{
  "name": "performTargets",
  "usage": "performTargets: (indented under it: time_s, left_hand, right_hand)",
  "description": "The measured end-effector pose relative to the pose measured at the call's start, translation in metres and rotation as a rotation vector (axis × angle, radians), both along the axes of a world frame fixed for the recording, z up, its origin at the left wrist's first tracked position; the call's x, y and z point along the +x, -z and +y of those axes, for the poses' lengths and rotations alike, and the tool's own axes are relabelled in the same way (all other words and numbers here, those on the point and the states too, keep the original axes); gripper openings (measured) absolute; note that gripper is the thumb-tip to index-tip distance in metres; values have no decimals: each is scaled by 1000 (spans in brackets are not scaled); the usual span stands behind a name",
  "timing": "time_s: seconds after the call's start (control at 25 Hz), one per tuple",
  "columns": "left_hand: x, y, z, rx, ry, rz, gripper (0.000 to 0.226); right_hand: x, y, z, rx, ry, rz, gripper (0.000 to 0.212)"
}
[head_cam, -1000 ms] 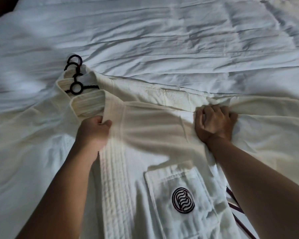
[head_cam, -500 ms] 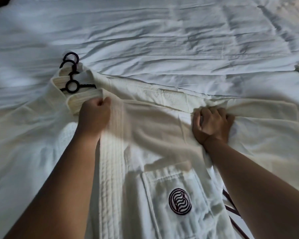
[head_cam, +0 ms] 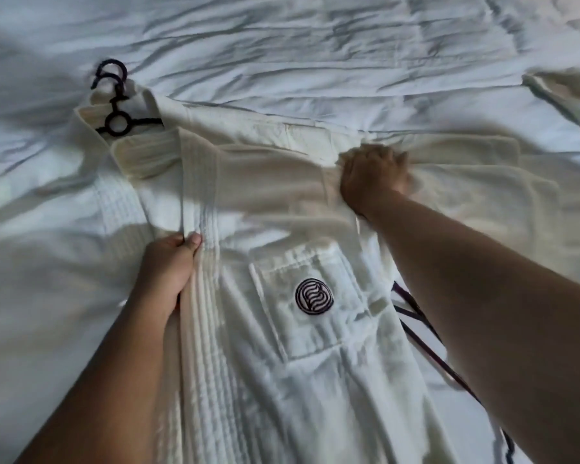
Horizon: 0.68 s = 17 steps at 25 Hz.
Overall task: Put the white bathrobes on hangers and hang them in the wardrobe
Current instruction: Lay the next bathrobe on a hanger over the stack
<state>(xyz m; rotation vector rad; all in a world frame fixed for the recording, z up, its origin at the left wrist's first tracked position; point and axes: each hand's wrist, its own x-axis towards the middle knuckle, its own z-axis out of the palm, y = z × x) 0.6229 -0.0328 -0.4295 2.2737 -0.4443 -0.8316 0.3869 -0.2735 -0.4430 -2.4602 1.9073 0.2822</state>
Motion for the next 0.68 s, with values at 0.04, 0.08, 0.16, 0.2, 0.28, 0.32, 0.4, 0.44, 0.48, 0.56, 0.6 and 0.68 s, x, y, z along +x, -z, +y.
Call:
performTargets:
  time_s: [0.04, 0.08, 0.16, 0.2, 0.28, 0.32, 0.4, 0.44, 0.48, 0.56, 0.6, 0.68]
  left_hand:
    - [-3, -7, 5, -4, 14, 38, 30]
    - [-11, -17, 12, -23, 31, 79, 30]
    - [-34, -45, 38, -126, 56, 218, 20]
    - [-51, -61, 63, -163, 77, 309, 21]
    - [-94, -92, 128, -136, 141, 364, 37]
    - [-119, -105, 165, -97, 189, 347, 39]
    - [-162, -118, 230, -67, 234, 299, 40]
    - [-176, -114, 253, -71, 196, 292, 38]
    - [-183, -106, 268, -59, 144, 307, 30]
    - [-193, -88, 292, 5, 106, 368, 17]
    - [-196, -82, 301, 11, 83, 343, 19]
    - [-204, -78, 322, 2, -4, 195, 30]
  right_hand:
    - [3, -12, 6, 70, -16, 88, 50]
    - [4, -25, 18, 127, -21, 137, 62]
    - [-7, -48, 66, 168, -71, 15, 83]
    - [-25, -59, 104, 166, -102, -149, 85]
    - [-85, -74, 195, 168, -134, -533, 74]
    - [-122, -79, 241, 181, -87, -679, 64]
    - [-187, -94, 320, 348, 238, -821, 37]
    - [-211, -100, 348, 518, 410, -811, 25]
    - [-229, -104, 369, 704, 522, -812, 16]
    - [-252, -107, 392, 869, 566, -801, 8]
    - [-256, -109, 397, 833, 556, -801, 6]
    - [-258, -113, 406, 677, 514, -786, 3]
